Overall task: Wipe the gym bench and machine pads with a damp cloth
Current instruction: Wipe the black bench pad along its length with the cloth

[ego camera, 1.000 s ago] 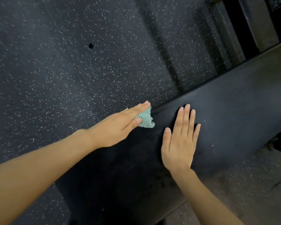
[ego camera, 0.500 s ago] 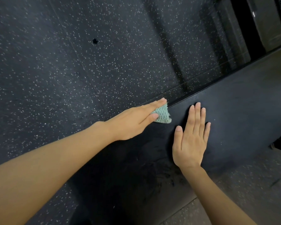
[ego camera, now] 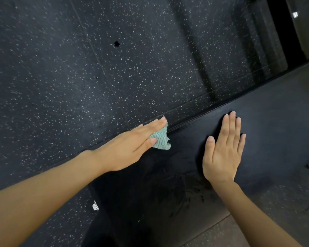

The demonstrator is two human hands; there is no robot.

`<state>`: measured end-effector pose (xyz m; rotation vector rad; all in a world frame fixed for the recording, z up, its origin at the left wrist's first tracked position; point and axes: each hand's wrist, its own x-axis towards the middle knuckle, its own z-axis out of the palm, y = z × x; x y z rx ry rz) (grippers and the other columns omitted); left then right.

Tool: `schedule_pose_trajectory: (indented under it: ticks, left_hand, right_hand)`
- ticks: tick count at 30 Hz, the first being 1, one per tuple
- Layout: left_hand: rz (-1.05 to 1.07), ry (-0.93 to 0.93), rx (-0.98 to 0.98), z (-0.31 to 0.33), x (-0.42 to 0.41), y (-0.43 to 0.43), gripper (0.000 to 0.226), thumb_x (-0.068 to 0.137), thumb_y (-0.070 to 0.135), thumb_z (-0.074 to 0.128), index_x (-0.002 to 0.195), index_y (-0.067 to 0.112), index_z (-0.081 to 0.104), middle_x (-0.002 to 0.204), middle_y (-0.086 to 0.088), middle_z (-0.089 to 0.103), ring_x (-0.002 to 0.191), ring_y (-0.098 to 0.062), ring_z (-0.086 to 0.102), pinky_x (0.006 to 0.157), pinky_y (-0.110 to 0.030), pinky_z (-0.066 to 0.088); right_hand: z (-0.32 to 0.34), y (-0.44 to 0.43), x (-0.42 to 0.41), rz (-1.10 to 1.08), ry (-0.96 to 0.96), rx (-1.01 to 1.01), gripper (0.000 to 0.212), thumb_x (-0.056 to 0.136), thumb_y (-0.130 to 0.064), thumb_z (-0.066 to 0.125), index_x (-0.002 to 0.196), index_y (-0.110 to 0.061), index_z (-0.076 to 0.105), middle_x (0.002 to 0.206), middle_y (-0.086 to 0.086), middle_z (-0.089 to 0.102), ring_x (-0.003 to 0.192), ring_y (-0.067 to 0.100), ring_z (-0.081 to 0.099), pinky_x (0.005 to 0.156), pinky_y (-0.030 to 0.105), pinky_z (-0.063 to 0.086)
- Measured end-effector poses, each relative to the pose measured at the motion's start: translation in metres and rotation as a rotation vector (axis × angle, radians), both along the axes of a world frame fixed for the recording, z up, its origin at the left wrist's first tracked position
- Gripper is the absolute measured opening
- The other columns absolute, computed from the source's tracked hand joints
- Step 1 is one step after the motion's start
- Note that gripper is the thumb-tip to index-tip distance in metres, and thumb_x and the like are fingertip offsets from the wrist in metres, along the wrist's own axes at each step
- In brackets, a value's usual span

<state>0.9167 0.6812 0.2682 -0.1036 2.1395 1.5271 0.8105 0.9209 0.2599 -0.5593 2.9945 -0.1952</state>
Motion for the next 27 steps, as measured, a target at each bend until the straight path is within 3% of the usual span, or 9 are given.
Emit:
schedule_pose_trajectory:
  ticks: [9, 22, 27]
  left_hand:
    - [0.011, 0.103, -0.049, -0.009, -0.053, 0.029, 0.052, 0.108, 0.028, 0.028, 0.158, 0.025, 0.011, 0.164, 0.017, 0.008, 0.147, 0.009, 0.002, 0.119, -0.013, -0.002]
    - [0.001, -0.010, -0.055, 0.004, 0.032, -0.016, 0.052, 0.103, 0.039, 0.023, 0.153, 0.041, 0.007, 0.156, 0.038, 0.004, 0.141, 0.020, -0.001, 0.114, -0.005, -0.003]
    - [0.065, -0.019, -0.024, 0.000, 0.025, -0.006, 0.053, 0.103, 0.036, 0.024, 0.155, 0.035, 0.011, 0.158, 0.032, 0.006, 0.144, 0.016, 0.002, 0.121, -0.015, 0.001]
  right_hand:
    - [0.000, 0.000, -0.001, -0.004, 0.007, -0.009, 0.064, 0.098, -0.034, 0.022, 0.157, -0.010, 0.014, 0.165, 0.003, 0.010, 0.153, 0.018, 0.003, 0.123, 0.044, 0.002]
    - [0.001, 0.002, 0.000, -0.007, -0.004, -0.024, 0.064, 0.098, -0.033, 0.023, 0.157, -0.010, 0.014, 0.165, 0.002, 0.009, 0.153, 0.016, 0.000, 0.123, 0.044, 0.002]
    - [0.000, 0.000, -0.001, -0.002, 0.002, -0.018, 0.065, 0.097, -0.033, 0.023, 0.156, -0.009, 0.014, 0.165, 0.004, 0.010, 0.153, 0.018, 0.002, 0.123, 0.046, 0.003]
